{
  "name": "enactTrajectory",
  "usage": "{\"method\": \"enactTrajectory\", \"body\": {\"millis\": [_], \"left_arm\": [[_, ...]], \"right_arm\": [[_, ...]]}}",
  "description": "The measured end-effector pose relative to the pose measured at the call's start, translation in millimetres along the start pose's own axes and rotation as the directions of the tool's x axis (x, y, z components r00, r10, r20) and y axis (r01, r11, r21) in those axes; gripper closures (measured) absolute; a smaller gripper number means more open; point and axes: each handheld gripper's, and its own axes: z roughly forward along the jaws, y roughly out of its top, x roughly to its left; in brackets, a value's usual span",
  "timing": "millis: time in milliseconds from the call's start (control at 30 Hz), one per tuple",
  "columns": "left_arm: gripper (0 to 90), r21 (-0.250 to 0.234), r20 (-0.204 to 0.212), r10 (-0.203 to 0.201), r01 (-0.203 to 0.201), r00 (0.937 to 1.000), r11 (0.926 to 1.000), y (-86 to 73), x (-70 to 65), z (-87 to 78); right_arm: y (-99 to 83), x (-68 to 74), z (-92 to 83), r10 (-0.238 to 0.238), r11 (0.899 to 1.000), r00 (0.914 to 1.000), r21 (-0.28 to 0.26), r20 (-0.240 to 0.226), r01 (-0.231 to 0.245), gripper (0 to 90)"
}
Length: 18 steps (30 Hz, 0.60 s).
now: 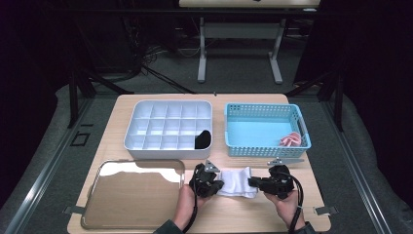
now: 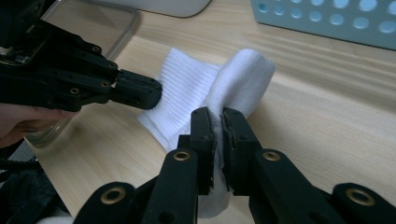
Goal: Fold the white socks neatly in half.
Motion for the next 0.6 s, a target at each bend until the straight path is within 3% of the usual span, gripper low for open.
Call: {"method": "enactTrajectory", "body": {"millis": [367,600], "left_arm": [[87.3,-0.006,0.020,-0.009,0.009,0.9998,0.9999,2.7,-1.4,4.4],[87.3,-0.007,0.027,-0.009,0.010,0.9996,0.9999,4.0,-1.5,6.2]], "right_arm": [[12.1,16.0,6.3,-0.057,0.998,0.9981,-0.003,-0.023,0.057,83.8],[19.3,28.1,20.0,-0.108,0.994,0.9937,0.031,-0.030,0.109,83.7]]}}
